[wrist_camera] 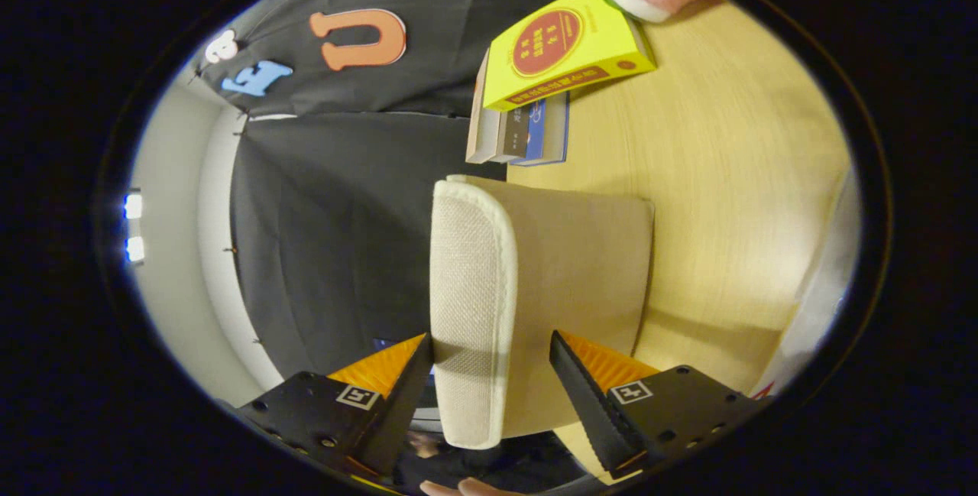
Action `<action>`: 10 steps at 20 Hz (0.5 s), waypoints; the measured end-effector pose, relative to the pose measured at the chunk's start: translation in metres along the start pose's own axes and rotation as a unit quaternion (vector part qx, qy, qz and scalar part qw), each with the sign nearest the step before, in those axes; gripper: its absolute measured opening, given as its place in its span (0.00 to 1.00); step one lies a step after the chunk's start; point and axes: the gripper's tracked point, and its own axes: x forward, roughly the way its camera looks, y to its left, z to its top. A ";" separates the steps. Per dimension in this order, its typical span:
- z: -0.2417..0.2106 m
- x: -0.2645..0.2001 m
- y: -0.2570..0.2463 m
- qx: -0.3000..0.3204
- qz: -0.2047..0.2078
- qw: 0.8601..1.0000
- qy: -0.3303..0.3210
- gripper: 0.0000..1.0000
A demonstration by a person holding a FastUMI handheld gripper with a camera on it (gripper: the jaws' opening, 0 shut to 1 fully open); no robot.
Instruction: Open the storage box then place both shoes into the box .Put the left shoe in first, then the right shoe, with the right side of both shoes facing outward in a uniform manner.
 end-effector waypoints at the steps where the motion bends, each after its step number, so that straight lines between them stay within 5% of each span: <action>1: 0.000 0.000 0.000 0.002 0.003 1.000 0.002 0.93; 4: 0.000 -0.002 0.011 -0.016 0.017 1.000 0.004 0.80; 10: 0.001 -0.014 0.017 -0.006 0.020 1.000 0.005 0.21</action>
